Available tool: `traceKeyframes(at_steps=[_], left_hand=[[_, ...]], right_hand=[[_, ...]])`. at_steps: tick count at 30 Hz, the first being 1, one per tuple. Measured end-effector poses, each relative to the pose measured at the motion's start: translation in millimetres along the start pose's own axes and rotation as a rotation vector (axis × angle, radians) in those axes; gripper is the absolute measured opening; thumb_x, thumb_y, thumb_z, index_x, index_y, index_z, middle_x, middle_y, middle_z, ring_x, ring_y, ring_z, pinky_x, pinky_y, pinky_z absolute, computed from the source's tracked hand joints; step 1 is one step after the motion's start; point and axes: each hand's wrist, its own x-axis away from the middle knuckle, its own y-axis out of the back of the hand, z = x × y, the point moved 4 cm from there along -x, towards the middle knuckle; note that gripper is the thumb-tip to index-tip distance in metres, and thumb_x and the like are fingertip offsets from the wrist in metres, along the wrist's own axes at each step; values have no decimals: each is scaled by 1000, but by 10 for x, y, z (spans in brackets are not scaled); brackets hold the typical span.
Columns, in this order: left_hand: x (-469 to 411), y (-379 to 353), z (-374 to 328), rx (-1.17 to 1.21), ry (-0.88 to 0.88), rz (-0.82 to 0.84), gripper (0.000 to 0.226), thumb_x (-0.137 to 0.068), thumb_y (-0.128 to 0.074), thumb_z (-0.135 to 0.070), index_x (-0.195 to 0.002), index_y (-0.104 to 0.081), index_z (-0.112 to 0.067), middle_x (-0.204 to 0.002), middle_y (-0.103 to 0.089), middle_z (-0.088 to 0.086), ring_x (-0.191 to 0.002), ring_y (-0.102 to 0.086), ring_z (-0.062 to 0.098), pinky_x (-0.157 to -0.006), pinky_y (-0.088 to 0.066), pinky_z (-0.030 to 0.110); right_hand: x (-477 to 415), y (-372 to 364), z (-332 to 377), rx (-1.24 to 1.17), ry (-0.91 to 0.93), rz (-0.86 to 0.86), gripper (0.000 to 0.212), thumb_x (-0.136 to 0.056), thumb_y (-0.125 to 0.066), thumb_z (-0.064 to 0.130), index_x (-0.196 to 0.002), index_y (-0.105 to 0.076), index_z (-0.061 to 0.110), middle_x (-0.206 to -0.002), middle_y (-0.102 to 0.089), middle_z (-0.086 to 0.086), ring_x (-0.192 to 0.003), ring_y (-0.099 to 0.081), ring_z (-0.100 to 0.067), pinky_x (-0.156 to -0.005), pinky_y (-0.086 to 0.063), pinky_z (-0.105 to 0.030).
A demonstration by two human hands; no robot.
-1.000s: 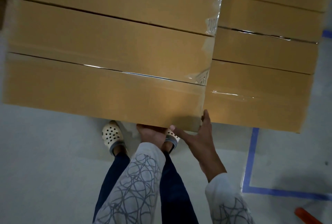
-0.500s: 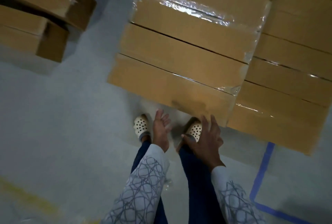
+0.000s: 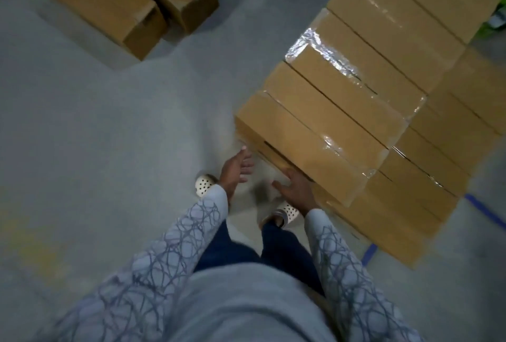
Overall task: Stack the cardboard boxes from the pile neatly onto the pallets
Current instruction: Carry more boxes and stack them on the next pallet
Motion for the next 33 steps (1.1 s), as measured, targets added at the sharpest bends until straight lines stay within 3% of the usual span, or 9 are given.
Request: traceKeyframes(at_steps=[4, 6, 10, 13, 18, 22, 26, 28, 33], left_hand=[[298, 687, -346, -63, -6, 51, 43, -104, -46, -57, -108, -68, -21, -112, -72, 12, -89, -65, 24, -64, -46, 28], [351, 1045, -537, -58, -36, 16, 41, -104, -48, -54, -108, -69, -20, -111, -73, 14, -88, -64, 25, -64, -45, 29], [407, 1661, -895, 18, -72, -84, 47, -104, -48, -53, -122, -68, -14, -112, -74, 11, -87, -67, 23, -72, -48, 32], [354, 1993, -1139, 102, -81, -143, 49, -104, -47, -52, -124, -67, -13, -112, -74, 11, -89, -67, 23, -76, -50, 34], [171, 2445, -1615, 204, -90, -189, 42, -106, -46, -47, -118, -68, -13, -102, -74, 8, -82, -68, 20, -72, -49, 31], [-12, 3029, -2221, 231, -172, -298, 46, -105, -45, -51, -122, -69, -15, -109, -76, 7, -96, -70, 25, -82, -51, 37], [-59, 3624, -2803, 406, -269, -483, 41, -106, -45, -48, -121, -70, -19, -110, -76, 5, -97, -72, 26, -85, -54, 39], [-89, 3819, -3003, 485, -281, -513, 37, -104, -50, -46, -118, -71, -20, -107, -78, 5, -93, -72, 24, -81, -53, 37], [-332, 4261, -3364, 560, -236, -537, 24, -97, -66, -33, -112, -72, -15, -102, -79, 6, -84, -72, 24, -75, -52, 37]], right_hand=[[72, -167, 622, 0, 12, 63, 54, -92, -65, 50, -135, -61, 19, -130, -66, -4, -112, -63, -23, -100, -51, -46], [36, -286, 917, -6, 5, 105, 58, -91, -67, 51, -138, -58, 18, -135, -64, -4, -115, -62, -24, -102, -51, -51], [-151, -487, 1647, 119, 12, 327, 65, -92, -74, 45, -145, -53, 14, -147, -55, -6, -126, -57, -24, -112, -45, -42], [-283, -385, 2461, 240, 159, 291, 61, -96, -68, 44, -146, -52, 13, -148, -55, -6, -134, -53, -28, -113, -40, -39], [-730, -332, 3694, 167, 291, 271, 47, -97, -69, 40, -138, -59, 18, -134, -67, -8, -118, -64, -25, -104, -48, -36], [-1104, -401, 4744, 147, 346, 396, 45, -98, -67, 41, -137, -59, 22, -127, -67, -4, -96, -66, -14, -73, -49, -24], [-1317, -420, 5714, 190, 466, 422, 42, -96, -68, 46, -133, -62, 26, -125, -68, -2, -108, -67, -19, -98, -53, -36], [-1403, -465, 6092, 184, 500, 419, 40, -95, -69, 45, -131, -63, 27, -122, -69, -2, -107, -68, -19, -101, -53, -38], [-1549, -699, 6714, 201, 509, 545, 38, -97, -69, 41, -130, -63, 25, -115, -70, -2, -99, -68, -13, -74, -49, -20]])
